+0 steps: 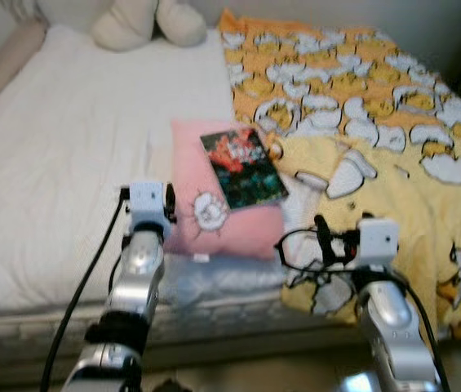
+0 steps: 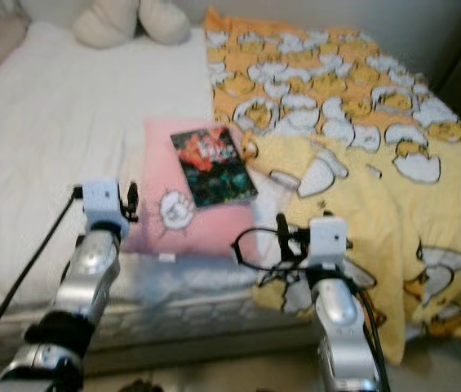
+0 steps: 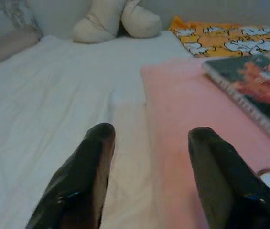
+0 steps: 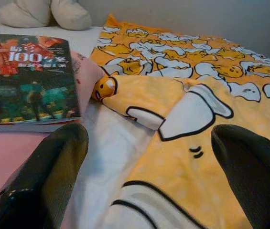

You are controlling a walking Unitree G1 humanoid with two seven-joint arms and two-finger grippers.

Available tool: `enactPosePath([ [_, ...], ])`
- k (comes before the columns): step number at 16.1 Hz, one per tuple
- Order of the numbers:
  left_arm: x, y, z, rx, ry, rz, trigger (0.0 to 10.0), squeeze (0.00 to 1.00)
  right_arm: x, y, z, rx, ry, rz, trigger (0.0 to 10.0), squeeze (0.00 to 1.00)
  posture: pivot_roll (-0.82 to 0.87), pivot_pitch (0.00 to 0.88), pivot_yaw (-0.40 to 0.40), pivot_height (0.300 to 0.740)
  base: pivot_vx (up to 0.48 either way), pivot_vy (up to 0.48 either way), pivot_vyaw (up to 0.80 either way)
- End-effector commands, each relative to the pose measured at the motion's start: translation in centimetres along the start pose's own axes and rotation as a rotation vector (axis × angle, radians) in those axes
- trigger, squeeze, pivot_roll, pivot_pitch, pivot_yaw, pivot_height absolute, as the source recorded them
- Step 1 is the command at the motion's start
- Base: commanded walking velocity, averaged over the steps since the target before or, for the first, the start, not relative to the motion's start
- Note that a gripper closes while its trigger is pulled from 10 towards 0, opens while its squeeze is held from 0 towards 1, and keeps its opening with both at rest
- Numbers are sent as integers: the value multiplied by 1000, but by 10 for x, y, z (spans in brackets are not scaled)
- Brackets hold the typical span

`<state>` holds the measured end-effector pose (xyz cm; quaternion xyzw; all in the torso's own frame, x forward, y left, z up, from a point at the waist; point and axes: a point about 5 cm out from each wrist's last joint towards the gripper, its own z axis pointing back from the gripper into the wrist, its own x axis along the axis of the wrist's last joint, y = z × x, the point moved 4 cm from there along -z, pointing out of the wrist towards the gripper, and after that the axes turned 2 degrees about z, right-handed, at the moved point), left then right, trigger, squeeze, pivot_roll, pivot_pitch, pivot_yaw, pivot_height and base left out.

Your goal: Clean up the room

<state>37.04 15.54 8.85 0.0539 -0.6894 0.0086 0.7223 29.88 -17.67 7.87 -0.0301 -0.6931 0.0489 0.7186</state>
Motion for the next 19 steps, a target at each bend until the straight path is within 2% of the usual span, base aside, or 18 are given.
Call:
enactPosePath([
  [1,-4,-7,-1,-33,29,-10,10000,1000,-1,-5,-1,-15,2,4,10000,1000,-35,0,17,740,289,-379,606],
  [3,-3,-12,-3,-64,30,-31,10000,1000,-2,-3,-1,-5,5,-2,10000,1000,-34,0,19,740,321,-353,581],
  [4,-2,-22,-6,-110,39,-61,10000,965,-4,-1,-1,4,4,9,10000,1000,-34,0,19,740,368,-307,556],
  [5,6,-32,-6,-141,3,-83,10000,0,-5,0,-1,6,11,30,10000,1000,-34,0,19,740,0,0,456],
  [6,10,-36,-7,-153,-11,-77,10000,0,-6,2,-2,8,14,22,10000,0,-44,0,32,740,0,0,0],
  [7,14,-42,-6,-168,-20,-14,10000,0,-6,1,-2,-5,13,13,10000,0,-44,0,32,740,0,0,0],
  [11,13,-44,-6,-172,-18,26,10000,0,-4,-2,-3,-15,0,-8,10000,0,-51,0,37,740,0,0,269],
  [13,17,-45,-6,-178,-43,15,10000,0,-3,-2,-2,-15,-9,-8,10000,0,-47,0,36,740,0,0,500],
  [15,30,-48,-5,-212,-104,-4,10000,0,6,-13,-6,-66,-42,-5,10000,0,-43,0,37,740,0,0,0],
  [16,34,-52,-4,-247,-124,-2,10000,0,8,-18,-11,-80,-47,1,10000,0,-39,0,38,740,0,0,0],
  [18,43,-59,3,-345,-162,-9,10000,0,12,-31,-25,-111,-41,-65,10000,0,-18,0,47,740,0,0,0],
  [19,43,-59,7,-362,-167,-23,10000,0,11,-32,-28,-112,-36,-74,10000,0,-6,0,46,740,0,0,0],
])
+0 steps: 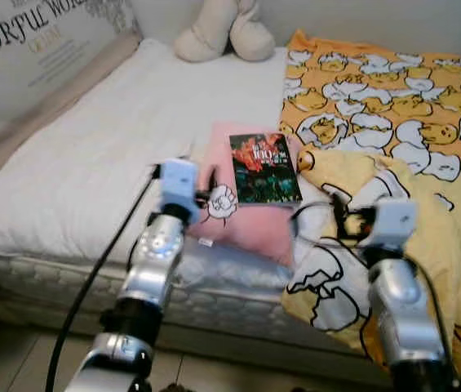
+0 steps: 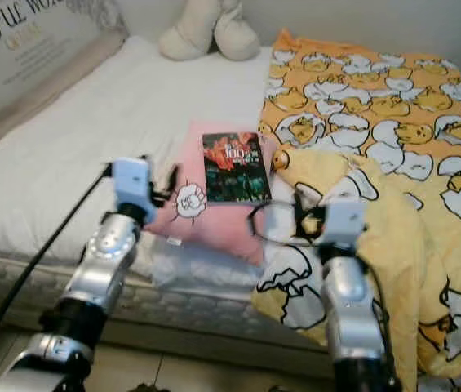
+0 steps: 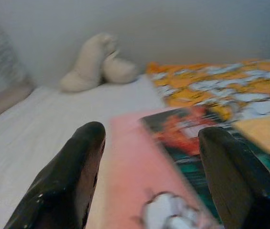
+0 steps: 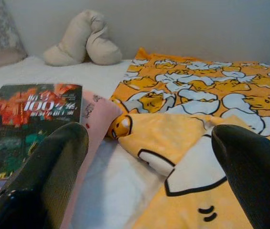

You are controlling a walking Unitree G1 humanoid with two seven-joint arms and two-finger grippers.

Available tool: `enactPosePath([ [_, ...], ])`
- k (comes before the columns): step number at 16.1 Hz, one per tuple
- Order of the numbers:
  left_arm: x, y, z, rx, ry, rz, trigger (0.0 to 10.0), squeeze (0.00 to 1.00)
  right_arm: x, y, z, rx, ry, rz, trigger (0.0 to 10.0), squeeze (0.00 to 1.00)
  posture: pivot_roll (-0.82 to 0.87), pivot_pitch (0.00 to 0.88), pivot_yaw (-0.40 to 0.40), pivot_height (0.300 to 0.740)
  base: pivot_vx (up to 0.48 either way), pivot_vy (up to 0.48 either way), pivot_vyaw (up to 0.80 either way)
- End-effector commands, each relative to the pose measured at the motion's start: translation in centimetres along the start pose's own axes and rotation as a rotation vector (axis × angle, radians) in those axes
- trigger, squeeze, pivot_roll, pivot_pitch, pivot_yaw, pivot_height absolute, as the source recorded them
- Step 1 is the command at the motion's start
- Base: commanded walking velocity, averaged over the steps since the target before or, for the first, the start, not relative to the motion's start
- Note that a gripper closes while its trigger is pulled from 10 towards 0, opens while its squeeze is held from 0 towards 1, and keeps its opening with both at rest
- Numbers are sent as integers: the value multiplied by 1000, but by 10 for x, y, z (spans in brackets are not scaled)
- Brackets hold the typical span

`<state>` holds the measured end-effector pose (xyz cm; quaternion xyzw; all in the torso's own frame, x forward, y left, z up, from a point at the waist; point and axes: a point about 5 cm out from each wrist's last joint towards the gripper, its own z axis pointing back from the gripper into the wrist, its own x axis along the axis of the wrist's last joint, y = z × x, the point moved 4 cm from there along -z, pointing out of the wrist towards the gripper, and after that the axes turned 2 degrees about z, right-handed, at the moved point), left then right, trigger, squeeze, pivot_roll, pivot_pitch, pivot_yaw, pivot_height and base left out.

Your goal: Clean up the room

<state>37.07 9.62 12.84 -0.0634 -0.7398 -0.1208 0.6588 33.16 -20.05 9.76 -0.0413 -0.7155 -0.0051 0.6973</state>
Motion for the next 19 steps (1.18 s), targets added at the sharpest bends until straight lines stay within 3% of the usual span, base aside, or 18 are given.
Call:
enactPosePath([
  [1,-2,1,9,-32,13,-31,10000,0,-11,-6,-9,-18,54,-49,10000,0,22,0,44,740,0,0,0],
  [4,-4,19,31,-3,33,-69,10000,0,-12,-3,-28,-10,80,-118,10000,0,108,54,34,740,0,0,0],
  [6,10,29,52,-1,10,-132,10000,0,-10,2,-46,-7,92,-214,10000,0,202,124,28,740,0,0,0],
  [11,39,28,91,-3,-23,-188,10000,0,7,21,-74,11,83,-350,10000,0,313,208,-6,740,0,0,0],
  [16,44,30,105,4,10,-215,10000,0,9,24,-81,-28,101,-469,10000,0,345,241,-1,740,0,0,0],
  [19,46,25,107,-11,22,-225,10000,0,14,37,-87,-4,128,-557,10000,0,348,243,-1,740,0,0,0],
])
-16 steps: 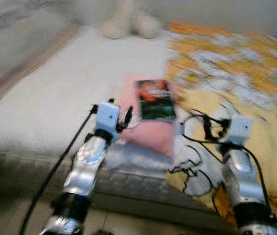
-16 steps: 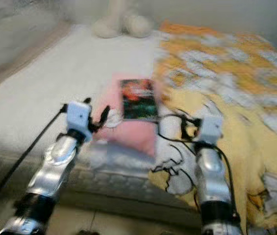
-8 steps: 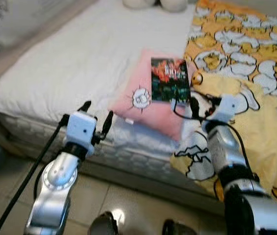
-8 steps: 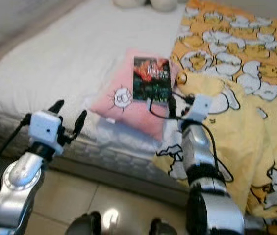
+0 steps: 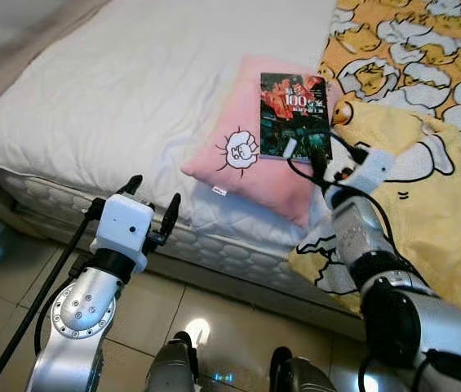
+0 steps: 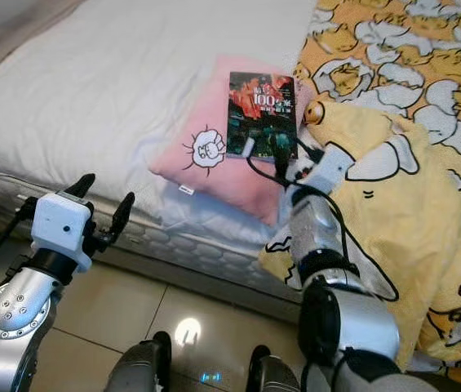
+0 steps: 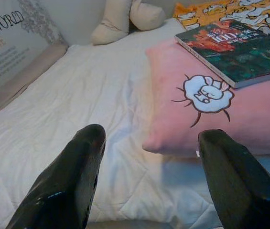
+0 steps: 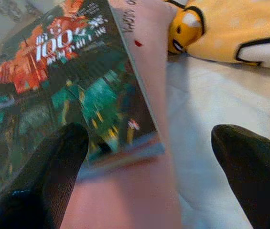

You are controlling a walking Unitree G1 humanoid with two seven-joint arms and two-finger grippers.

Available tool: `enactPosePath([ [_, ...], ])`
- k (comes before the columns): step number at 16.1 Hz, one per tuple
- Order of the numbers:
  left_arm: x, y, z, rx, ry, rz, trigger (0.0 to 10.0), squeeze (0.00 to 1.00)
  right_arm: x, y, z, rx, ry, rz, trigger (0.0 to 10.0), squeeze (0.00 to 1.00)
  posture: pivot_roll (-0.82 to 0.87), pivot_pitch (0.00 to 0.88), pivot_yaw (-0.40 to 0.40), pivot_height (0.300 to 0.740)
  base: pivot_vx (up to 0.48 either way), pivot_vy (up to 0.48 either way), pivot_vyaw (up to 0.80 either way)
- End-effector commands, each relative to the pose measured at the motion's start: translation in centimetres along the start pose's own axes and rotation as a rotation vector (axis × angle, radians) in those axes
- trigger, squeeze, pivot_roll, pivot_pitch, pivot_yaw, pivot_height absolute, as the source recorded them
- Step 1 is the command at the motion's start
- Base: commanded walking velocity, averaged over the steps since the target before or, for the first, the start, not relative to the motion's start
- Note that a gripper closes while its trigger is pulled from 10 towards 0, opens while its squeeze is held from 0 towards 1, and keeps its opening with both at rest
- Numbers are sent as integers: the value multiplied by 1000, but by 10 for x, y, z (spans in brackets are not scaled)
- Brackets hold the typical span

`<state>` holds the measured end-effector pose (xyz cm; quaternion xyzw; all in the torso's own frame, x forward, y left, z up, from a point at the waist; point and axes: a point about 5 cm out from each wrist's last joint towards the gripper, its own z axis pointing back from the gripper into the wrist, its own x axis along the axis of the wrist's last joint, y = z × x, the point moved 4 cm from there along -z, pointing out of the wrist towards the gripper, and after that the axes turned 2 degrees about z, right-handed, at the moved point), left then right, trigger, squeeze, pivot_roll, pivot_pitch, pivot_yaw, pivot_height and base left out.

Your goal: Clean up the room

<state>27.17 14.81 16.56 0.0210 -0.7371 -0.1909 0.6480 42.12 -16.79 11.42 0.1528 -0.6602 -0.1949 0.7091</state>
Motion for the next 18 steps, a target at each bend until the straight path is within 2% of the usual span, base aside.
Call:
enactPosePath([
  [1,2,-4,1,-15,2,-2,10000,0,-4,2,-1,7,31,-62,10000,0,343,234,-8,740,0,0,0],
  [4,5,-2,-4,-12,-6,-11,10000,0,-4,13,-5,34,55,-151,10000,0,350,234,-2,740,0,0,0],
  [7,5,-3,-3,-16,-1,-24,10000,0,-6,23,-7,39,87,-314,10000,0,356,228,-9,740,0,0,0],
  [10,4,-3,-4,-10,-1,-33,10000,0,-9,35,-8,72,106,-314,10000,0,360,228,-14,740,0,0,0],
  [11,4,-4,-3,-18,-4,-44,10000,0,-8,42,-9,85,107,-351,10000,0,357,225,-18,740,0,0,0],
  [12,3,-6,-4,-21,-4,-46,10000,0,-11,50,-10,94,134,-440,0,0,353,222,-21,740,0,0,0],
  [13,3,-7,-5,-20,-3,-45,10000,0,-16,54,-9,93,166,-487,0,0,354,220,-23,740,0,0,0],
  [14,3,-7,-6,-20,-3,-45,10000,0,-21,55,-8,81,189,-496,0,0,353,220,-25,740,0,0,0],
  [18,1,-5,-7,-11,-1,-48,10000,0,-21,58,-8,89,188,-481,0,0,351,212,-26,740,0,0,0],
])
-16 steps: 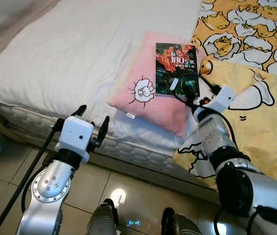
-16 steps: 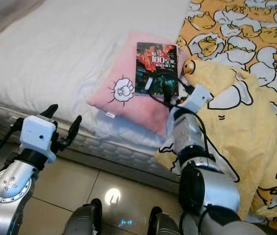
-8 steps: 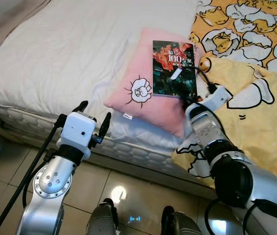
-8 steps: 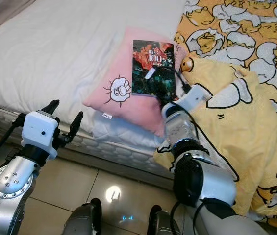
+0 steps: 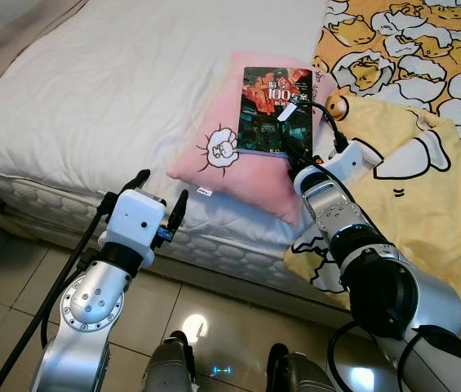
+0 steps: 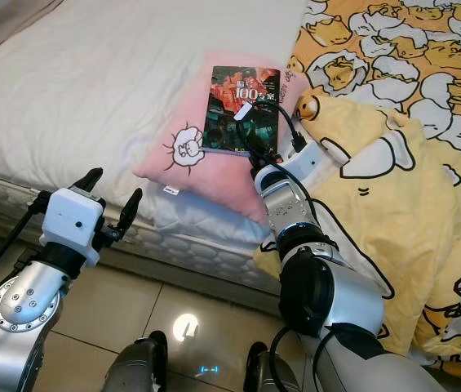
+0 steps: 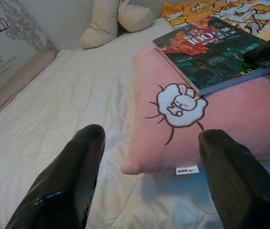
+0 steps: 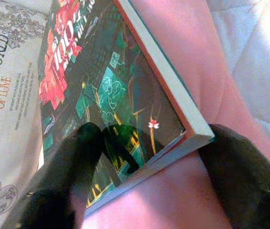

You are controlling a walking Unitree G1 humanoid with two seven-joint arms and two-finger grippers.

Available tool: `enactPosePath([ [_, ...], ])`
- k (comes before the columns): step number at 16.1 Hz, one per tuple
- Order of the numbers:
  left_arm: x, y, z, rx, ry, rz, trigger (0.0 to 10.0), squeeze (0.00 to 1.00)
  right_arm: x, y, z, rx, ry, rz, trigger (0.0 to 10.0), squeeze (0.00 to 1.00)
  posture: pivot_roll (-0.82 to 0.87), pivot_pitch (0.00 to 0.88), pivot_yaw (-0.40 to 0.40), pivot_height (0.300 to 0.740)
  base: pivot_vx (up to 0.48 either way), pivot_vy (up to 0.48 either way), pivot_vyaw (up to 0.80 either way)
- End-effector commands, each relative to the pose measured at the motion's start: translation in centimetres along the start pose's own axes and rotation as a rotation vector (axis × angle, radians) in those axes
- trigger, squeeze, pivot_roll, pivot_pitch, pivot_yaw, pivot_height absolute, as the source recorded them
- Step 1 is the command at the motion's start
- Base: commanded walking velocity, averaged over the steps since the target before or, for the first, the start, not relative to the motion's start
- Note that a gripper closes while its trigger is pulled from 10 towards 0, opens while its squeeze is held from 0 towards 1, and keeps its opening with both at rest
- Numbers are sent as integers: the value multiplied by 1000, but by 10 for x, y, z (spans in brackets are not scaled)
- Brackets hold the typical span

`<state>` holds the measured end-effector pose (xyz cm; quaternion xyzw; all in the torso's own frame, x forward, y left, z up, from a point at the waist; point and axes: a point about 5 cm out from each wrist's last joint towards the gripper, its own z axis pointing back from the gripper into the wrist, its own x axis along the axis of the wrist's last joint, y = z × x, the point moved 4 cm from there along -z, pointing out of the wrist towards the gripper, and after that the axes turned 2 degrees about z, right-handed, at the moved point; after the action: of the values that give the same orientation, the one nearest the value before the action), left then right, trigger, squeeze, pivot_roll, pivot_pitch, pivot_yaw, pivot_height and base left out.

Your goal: Clean up the room

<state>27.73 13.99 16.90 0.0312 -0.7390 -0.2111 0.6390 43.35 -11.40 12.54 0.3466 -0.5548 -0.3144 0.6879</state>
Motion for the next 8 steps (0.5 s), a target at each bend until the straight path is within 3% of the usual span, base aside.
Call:
enactPosePath([
  [1,-4,0,0,4,13,-3,10000,0,-6,2,0,1,23,-3,0,0,346,209,-25,740,0,0,0],
  [5,-7,-3,-4,-1,12,0,10000,0,4,3,-1,12,-16,69,0,0,325,198,-22,740,0,0,0],
  [8,-9,-8,-11,-13,4,7,10000,0,5,-1,2,19,-18,324,0,0,303,177,-20,740,0,0,0],
])
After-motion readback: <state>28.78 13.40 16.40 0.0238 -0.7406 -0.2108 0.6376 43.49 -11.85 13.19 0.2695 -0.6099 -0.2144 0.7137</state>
